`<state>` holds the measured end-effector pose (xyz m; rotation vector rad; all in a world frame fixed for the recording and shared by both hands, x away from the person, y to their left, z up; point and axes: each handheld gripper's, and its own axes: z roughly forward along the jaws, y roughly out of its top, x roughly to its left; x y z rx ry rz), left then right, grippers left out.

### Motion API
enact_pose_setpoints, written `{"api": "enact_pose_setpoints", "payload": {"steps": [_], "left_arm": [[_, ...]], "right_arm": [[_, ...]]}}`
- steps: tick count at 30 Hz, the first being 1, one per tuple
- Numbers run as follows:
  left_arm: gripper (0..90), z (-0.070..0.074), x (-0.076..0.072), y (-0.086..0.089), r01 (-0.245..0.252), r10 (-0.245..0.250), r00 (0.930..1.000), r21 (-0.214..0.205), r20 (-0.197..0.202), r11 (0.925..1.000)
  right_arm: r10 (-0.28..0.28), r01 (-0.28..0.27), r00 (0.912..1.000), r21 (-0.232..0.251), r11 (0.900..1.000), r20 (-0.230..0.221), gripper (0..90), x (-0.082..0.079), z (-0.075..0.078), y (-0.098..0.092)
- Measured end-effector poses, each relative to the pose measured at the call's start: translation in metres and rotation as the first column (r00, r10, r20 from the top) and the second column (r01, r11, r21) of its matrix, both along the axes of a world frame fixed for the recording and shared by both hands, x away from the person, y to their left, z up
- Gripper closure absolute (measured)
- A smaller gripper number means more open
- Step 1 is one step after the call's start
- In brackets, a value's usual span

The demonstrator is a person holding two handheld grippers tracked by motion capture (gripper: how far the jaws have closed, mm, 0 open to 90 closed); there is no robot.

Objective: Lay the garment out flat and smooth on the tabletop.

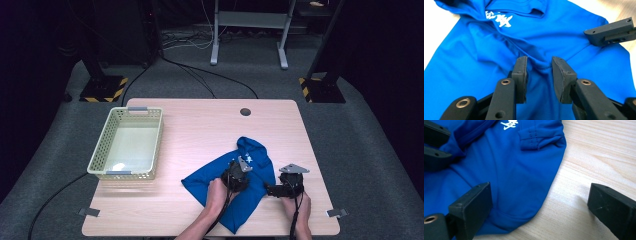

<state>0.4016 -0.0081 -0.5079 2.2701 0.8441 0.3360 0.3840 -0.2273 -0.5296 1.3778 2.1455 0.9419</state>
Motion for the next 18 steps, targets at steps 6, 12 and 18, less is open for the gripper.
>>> {"api": "enact_pose_setpoints", "payload": {"steps": [6,12,18], "left_arm": [[77.9,0.003,0.003,0.009,-0.009,0.009,1.0,-0.024,0.001,0.9997],[83.5,0.007,0.008,0.018,-0.032,0.032,0.9995,-0.046,-0.002,0.9984],[84.5,0.011,0.013,0.024,-0.043,0.043,0.9991,-0.069,-0.004,0.9967]], "right_arm": [[-0.004,0.004,1.0,-0.003,1.0,0.002,5.7,0.0,0.0,0.0],[-0.005,0.005,1.0,-0.002,1.0,0.002,5.7,0.0,0.0,0.0],[-0.005,0.005,1.0,-0.002,1.0,0.002,5.7,0.0,0.0,0.0]]}}
